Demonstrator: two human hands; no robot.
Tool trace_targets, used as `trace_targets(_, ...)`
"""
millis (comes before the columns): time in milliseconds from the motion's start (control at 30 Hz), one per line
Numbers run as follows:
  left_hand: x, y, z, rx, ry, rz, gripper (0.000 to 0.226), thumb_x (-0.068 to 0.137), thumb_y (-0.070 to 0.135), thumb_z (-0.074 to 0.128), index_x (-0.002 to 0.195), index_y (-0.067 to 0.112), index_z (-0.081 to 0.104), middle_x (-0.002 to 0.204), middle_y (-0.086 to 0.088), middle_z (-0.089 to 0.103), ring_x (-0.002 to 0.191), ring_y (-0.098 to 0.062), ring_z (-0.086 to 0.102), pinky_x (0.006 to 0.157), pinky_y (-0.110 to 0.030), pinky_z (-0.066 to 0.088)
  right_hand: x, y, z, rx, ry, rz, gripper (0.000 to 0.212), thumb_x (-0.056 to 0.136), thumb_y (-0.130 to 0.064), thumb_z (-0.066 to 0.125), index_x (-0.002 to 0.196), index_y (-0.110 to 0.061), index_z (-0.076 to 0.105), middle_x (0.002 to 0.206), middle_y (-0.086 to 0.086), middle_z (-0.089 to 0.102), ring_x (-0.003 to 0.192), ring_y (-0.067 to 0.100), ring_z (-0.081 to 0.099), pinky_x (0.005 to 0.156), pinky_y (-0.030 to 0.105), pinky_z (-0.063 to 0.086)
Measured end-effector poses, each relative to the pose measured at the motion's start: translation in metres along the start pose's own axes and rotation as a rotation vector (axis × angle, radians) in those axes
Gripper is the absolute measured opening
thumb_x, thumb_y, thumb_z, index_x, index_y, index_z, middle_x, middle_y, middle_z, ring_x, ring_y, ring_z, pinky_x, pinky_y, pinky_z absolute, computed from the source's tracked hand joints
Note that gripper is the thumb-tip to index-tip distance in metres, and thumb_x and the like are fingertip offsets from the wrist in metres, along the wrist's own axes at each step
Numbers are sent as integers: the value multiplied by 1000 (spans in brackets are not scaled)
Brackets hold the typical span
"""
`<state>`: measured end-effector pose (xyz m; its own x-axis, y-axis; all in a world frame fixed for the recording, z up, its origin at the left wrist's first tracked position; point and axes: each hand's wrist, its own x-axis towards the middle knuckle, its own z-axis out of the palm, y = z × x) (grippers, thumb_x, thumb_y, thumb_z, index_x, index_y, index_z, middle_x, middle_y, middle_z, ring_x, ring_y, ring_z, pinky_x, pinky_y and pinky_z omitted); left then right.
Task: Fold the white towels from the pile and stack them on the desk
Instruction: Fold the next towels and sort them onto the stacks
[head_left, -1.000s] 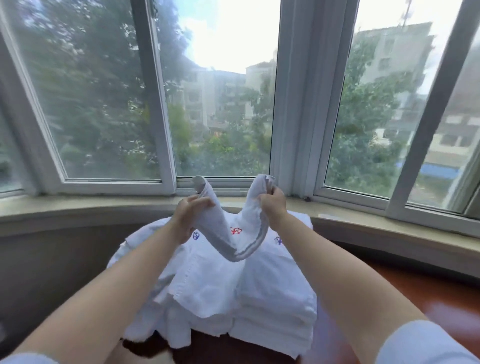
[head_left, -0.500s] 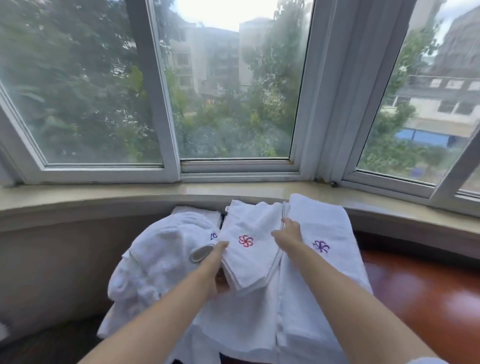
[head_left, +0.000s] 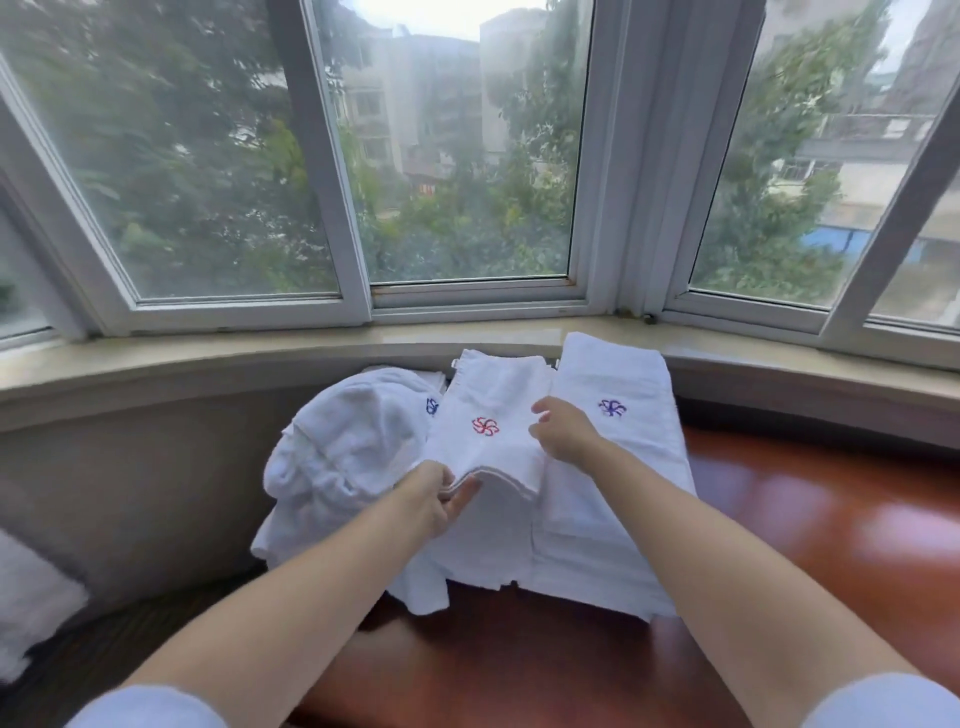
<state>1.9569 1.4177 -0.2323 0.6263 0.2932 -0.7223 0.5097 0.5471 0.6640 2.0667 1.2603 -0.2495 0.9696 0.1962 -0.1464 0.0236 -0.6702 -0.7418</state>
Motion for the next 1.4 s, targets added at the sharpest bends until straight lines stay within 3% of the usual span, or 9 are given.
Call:
trace_targets(167, 4, -21, -36, 647, 76, 63, 35, 90, 17, 59, 119, 6, 45, 116, -20, 56, 83, -29, 63, 66, -35, 55, -29, 11, 12, -115, -97, -21, 39, 90, -14, 50, 129, -17, 54, 132, 9, 53, 114, 22, 53, 91, 27, 43)
trace_targets(300, 14, 7, -26, 882, 101, 262, 39, 89, 28, 57, 119, 4, 49, 116, -18, 54, 103, -35, 61, 64, -36, 53, -32, 8, 11, -185, -104, -52, 37, 91, -14, 49, 128, -16, 56, 133, 10, 54, 119, 23, 52, 97, 29, 43)
trace_targets(467, 31, 27, -15, 1123, 8, 180, 20, 94, 21, 46, 105, 5, 49, 88, -12, 50, 65, -25, 53, 50, -32, 50, -13, 1, 9, -256, -85, -46, 39, 93, -15, 44, 130, -17, 53, 135, 7, 51, 121, 23, 50, 98, 31, 43)
trace_targets(567, 53, 41, -5, 1244, 7, 243, 23, 98, 14, 43, 74, 11, 46, 73, -6, 48, 61, -21, 50, 60, -31, 46, 11, -7, 15, -309, -55, -51, 41, 93, -14, 42, 133, -16, 50, 137, 7, 50, 123, 22, 48, 100, 31, 42)
trace_targets(800, 117, 76, 31, 1002, -24, 290, 14, 94, 9, 46, 80, 8, 48, 71, -8, 47, 61, -22, 50, 60, -27, 42, 55, -12, 42, -397, -62, -4, 40, 96, -13, 41, 135, -7, 45, 140, 14, 43, 126, 29, 45, 101, 34, 39)
trace_targets(1033, 188, 109, 74, 931, -85, 351, 34, 88, 14, 58, 118, -2, 56, 112, -17, 62, 97, -27, 62, 65, -26, 41, 88, 5, 84, -385, 57, 81, 39, 92, -11, 42, 131, -6, 45, 133, 14, 40, 128, 29, 38, 103, 34, 34)
trace_targets(1167, 223, 110, 95, 841, -89, 454, 6, 87, 14, 60, 88, 9, 57, 83, -5, 55, 80, -25, 57, 64, -28, 39, 107, 6, 90, -346, 150, 104, 44, 96, -12, 37, 140, -9, 38, 152, 13, 26, 140, 22, 25, 112, 31, 24)
trace_targets(1267, 235, 107, 102, 658, 13, 602, 18, 88, 12, 53, 71, 14, 47, 66, 2, 48, 71, -23, 48, 64, -28, 37, 121, 4, 88, -336, 217, 142, 48, 100, -19, 34, 148, -12, 29, 159, 10, 13, 146, 20, 12, 117, 30, 15)
trace_targets(1400, 244, 109, 95, 778, -50, 538, 24, 84, 8, 54, 107, 7, 59, 98, -8, 66, 94, -29, 62, 81, -33, 50, 123, 11, 96, -496, 57, 210, 57, 102, -36, 29, 153, -20, 10, 161, 7, -4, 148, 21, -5, 119, 34, 2)
